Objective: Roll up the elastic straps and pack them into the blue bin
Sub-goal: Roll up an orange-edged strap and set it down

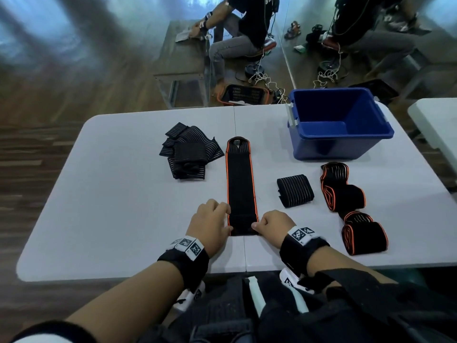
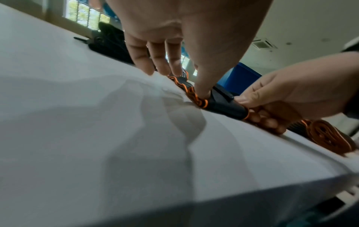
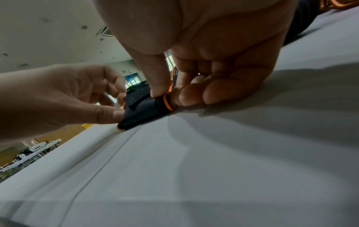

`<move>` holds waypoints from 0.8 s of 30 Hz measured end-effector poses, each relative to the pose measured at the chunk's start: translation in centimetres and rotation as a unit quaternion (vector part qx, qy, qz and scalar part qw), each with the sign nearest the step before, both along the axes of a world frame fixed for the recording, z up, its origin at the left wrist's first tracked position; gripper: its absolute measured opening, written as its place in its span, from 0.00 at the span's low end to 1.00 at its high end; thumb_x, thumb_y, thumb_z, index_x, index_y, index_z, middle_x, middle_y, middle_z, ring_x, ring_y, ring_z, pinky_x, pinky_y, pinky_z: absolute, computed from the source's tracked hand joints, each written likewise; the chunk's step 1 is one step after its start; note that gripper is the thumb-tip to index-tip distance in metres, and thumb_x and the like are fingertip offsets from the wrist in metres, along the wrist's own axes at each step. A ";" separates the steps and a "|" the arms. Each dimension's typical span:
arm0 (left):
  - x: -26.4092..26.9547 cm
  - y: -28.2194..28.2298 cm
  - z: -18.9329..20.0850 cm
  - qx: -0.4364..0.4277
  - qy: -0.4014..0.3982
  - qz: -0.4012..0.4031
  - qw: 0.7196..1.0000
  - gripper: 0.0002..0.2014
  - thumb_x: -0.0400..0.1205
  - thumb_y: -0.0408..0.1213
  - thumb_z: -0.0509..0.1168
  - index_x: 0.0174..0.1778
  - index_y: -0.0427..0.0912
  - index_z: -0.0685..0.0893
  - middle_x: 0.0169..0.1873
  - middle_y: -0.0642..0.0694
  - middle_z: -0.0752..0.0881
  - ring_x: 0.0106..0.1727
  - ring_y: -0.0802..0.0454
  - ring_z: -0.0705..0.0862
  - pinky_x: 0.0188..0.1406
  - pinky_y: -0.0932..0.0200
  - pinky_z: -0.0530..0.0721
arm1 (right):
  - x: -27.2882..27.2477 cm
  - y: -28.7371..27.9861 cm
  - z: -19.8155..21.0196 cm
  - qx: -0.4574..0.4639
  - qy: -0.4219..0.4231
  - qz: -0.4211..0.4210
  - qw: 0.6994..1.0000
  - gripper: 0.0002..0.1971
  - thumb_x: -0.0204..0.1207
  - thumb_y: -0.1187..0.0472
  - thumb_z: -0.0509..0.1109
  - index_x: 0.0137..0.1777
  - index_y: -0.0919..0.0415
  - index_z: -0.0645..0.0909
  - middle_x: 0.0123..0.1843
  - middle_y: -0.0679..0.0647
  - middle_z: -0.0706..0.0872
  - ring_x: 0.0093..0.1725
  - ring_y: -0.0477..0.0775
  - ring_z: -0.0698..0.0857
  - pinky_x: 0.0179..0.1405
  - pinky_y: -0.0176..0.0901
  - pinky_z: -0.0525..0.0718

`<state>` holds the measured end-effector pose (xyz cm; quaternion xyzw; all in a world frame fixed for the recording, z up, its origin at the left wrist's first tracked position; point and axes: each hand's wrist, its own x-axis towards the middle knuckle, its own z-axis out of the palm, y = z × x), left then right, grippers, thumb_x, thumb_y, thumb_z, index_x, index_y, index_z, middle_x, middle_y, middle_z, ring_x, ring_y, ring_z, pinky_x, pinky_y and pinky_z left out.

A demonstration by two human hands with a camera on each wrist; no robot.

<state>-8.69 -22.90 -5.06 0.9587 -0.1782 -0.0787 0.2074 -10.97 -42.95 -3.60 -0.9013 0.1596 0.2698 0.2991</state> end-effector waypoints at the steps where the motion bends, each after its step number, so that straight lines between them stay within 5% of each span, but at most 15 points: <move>1: 0.1 0.0 0.1 0.014 -0.026 -0.024 0.999 0.20 0.72 0.43 0.78 0.58 0.51 0.81 0.54 0.49 0.79 0.52 0.45 0.78 0.50 0.48 0.81 | -0.1 0.0 -0.1 -0.002 -0.011 -0.001 1.000 0.21 0.79 0.50 0.70 0.29 0.58 0.70 0.28 0.53 0.76 0.30 0.54 0.77 0.37 0.45 0.77; 4: 0.3 0.1 0.1 0.037 -0.082 -0.093 0.992 0.22 0.64 0.40 0.83 0.53 0.50 0.86 0.51 0.46 0.83 0.45 0.42 0.81 0.38 0.47 0.83 | -0.6 0.2 -0.2 0.010 -0.070 -0.029 0.997 0.12 0.76 0.51 0.73 0.45 0.56 0.73 0.40 0.52 0.84 0.39 0.53 0.84 0.39 0.47 0.81; 12: 0.5 0.7 -0.5 0.093 -0.117 -0.147 0.978 0.11 0.71 0.45 0.80 0.48 0.53 0.92 0.47 0.48 0.83 0.41 0.43 0.81 0.29 0.51 0.81 | -0.6 0.4 -0.2 -0.060 -0.174 0.089 0.979 0.09 0.79 0.54 0.71 0.57 0.50 0.81 0.57 0.50 0.77 0.56 0.52 0.79 0.55 0.48 0.84; 14: 0.2 0.8 -0.5 0.097 -0.103 -0.140 0.980 0.12 0.77 0.50 0.69 0.54 0.53 0.90 0.47 0.49 0.83 0.43 0.44 0.80 0.32 0.50 0.82 | -0.8 0.5 -0.6 -0.073 -0.190 0.118 0.972 0.13 0.81 0.55 0.69 0.65 0.50 0.82 0.60 0.50 0.77 0.60 0.52 0.77 0.58 0.47 0.83; 17: 0.0 1.0 -0.4 0.100 -0.047 -0.132 0.985 0.27 0.78 0.62 0.58 0.64 0.51 0.87 0.52 0.50 0.83 0.50 0.44 0.80 0.44 0.47 0.84 | -1.1 0.6 -0.6 -0.094 -0.192 0.159 0.964 0.20 0.83 0.49 0.65 0.74 0.50 0.79 0.67 0.47 0.77 0.66 0.52 0.72 0.63 0.45 0.79; 20: 0.0 1.0 -0.4 0.123 -0.016 -0.167 0.978 0.33 0.76 0.64 0.64 0.73 0.48 0.80 0.66 0.50 0.79 0.62 0.44 0.78 0.59 0.47 0.82 | -1.5 0.3 -0.4 -0.089 -0.164 0.194 0.963 0.32 0.78 0.41 0.69 0.80 0.50 0.72 0.77 0.44 0.72 0.72 0.52 0.68 0.72 0.46 0.75; 24: 0.4 0.7 -0.7 0.086 -0.008 -0.177 0.980 0.28 0.81 0.52 0.69 0.76 0.46 0.78 0.74 0.51 0.76 0.69 0.46 0.75 0.68 0.50 0.78 | -1.8 0.2 -0.7 -0.116 -0.171 0.220 0.953 0.32 0.79 0.52 0.72 0.82 0.50 0.68 0.79 0.45 0.71 0.72 0.54 0.69 0.71 0.47 0.75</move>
